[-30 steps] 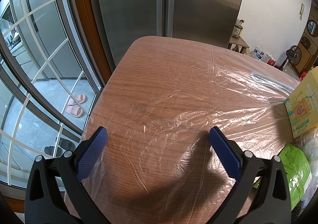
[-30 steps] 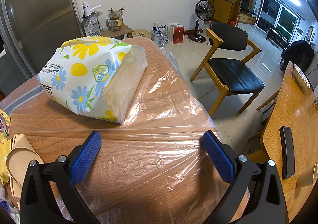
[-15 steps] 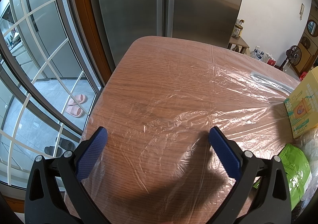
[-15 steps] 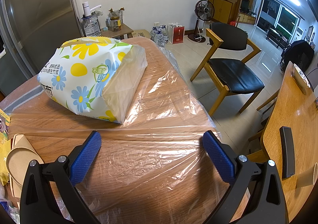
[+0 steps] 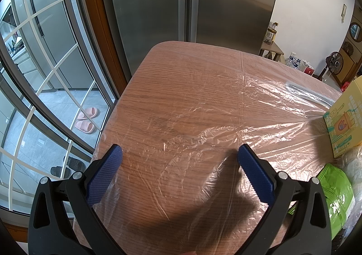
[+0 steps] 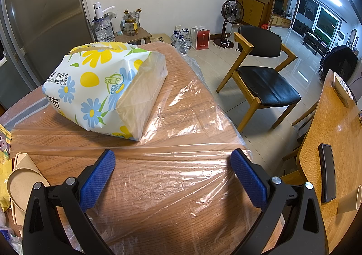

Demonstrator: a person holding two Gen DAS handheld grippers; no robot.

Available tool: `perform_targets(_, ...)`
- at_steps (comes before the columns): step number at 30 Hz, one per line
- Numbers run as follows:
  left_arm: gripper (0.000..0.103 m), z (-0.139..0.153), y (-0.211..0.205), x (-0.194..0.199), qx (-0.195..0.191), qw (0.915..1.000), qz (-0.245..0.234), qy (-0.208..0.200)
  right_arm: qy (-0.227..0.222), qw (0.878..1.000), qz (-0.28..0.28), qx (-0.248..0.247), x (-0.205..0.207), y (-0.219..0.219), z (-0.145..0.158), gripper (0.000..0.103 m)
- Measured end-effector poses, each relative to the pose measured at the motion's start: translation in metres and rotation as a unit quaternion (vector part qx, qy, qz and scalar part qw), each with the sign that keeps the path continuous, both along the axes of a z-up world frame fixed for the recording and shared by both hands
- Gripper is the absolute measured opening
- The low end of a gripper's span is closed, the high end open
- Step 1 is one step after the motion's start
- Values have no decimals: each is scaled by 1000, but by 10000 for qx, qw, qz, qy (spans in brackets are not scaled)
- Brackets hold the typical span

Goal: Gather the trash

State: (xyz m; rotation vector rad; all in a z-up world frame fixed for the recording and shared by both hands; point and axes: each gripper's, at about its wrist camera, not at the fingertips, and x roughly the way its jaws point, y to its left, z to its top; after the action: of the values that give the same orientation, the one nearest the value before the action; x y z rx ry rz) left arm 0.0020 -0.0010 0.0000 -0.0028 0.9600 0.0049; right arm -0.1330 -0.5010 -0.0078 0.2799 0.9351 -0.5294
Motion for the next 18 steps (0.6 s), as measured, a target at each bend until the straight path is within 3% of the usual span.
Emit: perform_targets(18, 102, 0, 0, 0, 1, 10000, -1, 0, -1, 10000, -10, -1, 1, -1, -1, 99)
